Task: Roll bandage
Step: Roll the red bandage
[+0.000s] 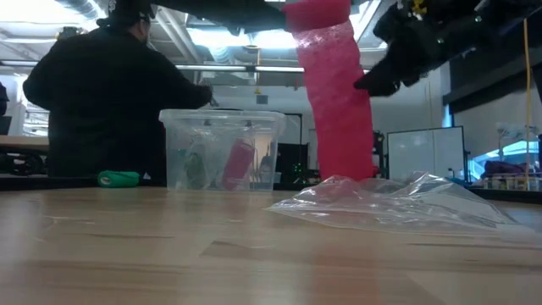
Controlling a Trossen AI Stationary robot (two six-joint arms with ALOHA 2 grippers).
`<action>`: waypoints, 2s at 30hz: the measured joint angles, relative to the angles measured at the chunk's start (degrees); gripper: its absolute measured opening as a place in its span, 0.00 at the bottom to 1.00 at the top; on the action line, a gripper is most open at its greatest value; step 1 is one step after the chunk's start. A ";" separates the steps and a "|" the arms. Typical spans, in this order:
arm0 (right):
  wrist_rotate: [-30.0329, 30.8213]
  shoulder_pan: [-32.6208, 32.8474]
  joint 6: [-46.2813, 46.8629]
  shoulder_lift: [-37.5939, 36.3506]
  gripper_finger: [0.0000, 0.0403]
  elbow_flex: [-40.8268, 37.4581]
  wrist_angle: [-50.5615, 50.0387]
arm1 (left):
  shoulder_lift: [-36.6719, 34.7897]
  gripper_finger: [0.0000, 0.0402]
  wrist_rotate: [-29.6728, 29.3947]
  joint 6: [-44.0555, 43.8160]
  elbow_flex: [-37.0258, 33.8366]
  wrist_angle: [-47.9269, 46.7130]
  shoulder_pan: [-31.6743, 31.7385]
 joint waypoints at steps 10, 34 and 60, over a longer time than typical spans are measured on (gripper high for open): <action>3.59 0.04 -0.41 0.83 0.55 -2.55 6.19 | -0.02 0.03 1.66 -2.68 0.00 0.22 -0.35; 18.28 0.00 -21.50 -0.98 0.01 4.88 12.35 | -1.38 0.03 32.81 -6.38 -0.02 4.05 -1.53; 12.46 2.10 -33.49 10.32 0.00 32.21 2.94 | -1.31 0.03 17.82 -9.40 -0.02 -3.73 1.46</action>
